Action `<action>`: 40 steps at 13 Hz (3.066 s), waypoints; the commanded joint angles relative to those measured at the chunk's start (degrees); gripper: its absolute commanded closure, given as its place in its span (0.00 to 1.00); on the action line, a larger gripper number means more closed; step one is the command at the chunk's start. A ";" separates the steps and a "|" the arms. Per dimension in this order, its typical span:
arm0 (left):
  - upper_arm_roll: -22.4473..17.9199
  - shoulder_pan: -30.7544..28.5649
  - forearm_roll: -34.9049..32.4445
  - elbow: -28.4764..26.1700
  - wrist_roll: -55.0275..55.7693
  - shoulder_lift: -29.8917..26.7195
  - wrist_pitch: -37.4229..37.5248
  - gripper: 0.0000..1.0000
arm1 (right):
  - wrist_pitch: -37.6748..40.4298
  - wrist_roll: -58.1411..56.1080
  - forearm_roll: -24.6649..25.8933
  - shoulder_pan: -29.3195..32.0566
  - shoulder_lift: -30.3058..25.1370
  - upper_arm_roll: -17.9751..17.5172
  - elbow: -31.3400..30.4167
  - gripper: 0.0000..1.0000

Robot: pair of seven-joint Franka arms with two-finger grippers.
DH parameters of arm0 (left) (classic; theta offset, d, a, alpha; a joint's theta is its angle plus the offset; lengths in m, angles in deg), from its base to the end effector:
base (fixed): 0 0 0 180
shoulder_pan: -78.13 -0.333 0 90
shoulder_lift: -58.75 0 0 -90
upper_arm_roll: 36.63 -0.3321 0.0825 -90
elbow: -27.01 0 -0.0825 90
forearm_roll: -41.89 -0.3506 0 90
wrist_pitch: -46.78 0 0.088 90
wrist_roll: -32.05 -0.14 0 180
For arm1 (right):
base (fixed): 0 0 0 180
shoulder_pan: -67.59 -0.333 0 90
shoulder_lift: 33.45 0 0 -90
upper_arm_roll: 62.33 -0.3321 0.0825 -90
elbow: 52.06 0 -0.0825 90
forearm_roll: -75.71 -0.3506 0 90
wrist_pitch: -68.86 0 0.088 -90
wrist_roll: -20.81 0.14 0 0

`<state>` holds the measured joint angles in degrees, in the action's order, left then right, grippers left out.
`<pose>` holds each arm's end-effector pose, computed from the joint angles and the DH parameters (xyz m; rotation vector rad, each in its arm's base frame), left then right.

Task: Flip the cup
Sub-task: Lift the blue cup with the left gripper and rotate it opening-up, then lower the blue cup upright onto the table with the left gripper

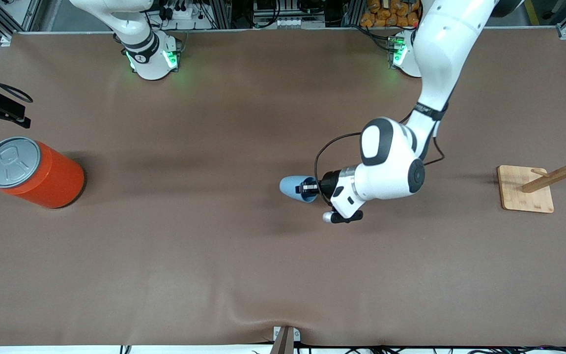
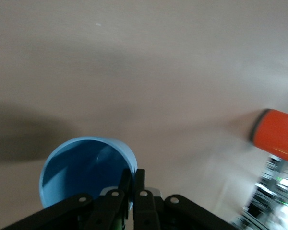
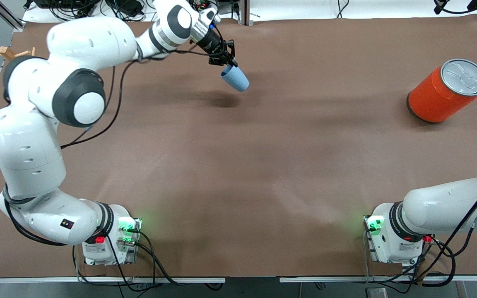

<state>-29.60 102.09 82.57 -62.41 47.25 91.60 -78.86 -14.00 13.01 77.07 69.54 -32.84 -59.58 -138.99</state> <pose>0.5815 -0.3811 0.3331 2.5018 0.1974 -0.2689 0.5071 -0.0451 0.6150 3.1227 0.0814 -0.1310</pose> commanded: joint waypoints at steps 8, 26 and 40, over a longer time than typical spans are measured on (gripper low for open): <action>-1.23 -8.84 -39.04 -6.38 9.05 -14.13 12.88 1.00 | 3.41 7.54 -3.38 -0.55 -0.52 0.24 0.18 0.00; -0.79 -19.21 -43.58 -18.96 8.09 -10.18 -4.17 0.79 | 2.97 7.97 -4.34 -0.99 -0.96 -0.02 0.44 0.00; -0.53 -19.82 -43.58 -6.31 7.30 -11.14 7.77 0.00 | 3.14 8.42 -5.05 -0.90 -1.05 -0.02 0.44 0.00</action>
<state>-30.41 82.72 40.19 -70.61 54.01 80.94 -73.50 -11.21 20.30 72.65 68.71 -33.17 -59.62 -138.64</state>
